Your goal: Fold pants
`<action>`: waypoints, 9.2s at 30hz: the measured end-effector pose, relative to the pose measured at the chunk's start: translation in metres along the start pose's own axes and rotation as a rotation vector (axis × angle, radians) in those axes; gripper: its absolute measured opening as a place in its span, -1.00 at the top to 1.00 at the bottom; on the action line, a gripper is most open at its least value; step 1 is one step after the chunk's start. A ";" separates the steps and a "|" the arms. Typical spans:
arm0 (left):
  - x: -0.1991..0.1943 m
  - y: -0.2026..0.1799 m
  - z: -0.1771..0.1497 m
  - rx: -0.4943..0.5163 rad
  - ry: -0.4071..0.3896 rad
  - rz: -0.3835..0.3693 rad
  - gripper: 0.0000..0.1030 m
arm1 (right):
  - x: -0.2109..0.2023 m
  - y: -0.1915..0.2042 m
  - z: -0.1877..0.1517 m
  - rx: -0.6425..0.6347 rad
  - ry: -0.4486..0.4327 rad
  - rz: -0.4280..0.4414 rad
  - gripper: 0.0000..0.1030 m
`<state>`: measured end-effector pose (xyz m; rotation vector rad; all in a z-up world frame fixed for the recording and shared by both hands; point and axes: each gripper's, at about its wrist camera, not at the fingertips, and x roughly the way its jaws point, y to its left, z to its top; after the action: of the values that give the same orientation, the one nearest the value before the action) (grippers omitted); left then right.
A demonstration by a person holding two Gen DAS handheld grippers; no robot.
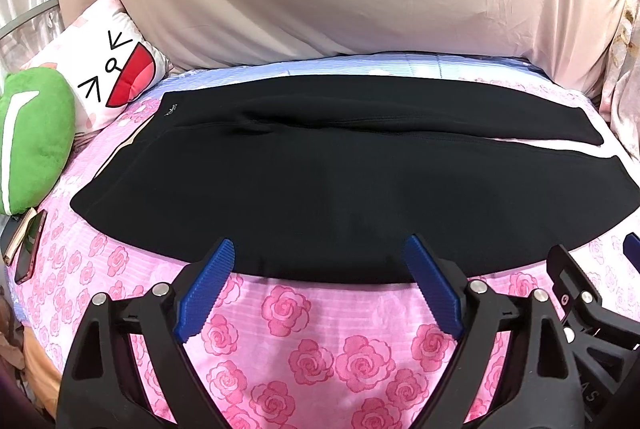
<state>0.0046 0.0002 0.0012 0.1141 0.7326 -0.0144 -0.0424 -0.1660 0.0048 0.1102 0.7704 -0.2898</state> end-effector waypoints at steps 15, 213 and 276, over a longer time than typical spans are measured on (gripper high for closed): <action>0.003 -0.003 0.001 0.003 0.000 0.005 -0.66 | 0.001 0.000 0.001 0.008 0.007 -0.002 -0.90; 0.062 0.266 0.045 -0.474 0.207 0.181 -0.61 | 0.098 -0.287 0.113 0.229 0.047 0.152 -0.03; 0.066 0.324 0.011 -0.399 0.173 0.306 -0.80 | 0.164 0.201 0.163 -0.488 0.050 0.491 -0.19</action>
<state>0.0778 0.3225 -0.0030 -0.1563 0.8705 0.4363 0.2383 -0.0428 0.0051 -0.1547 0.8184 0.3700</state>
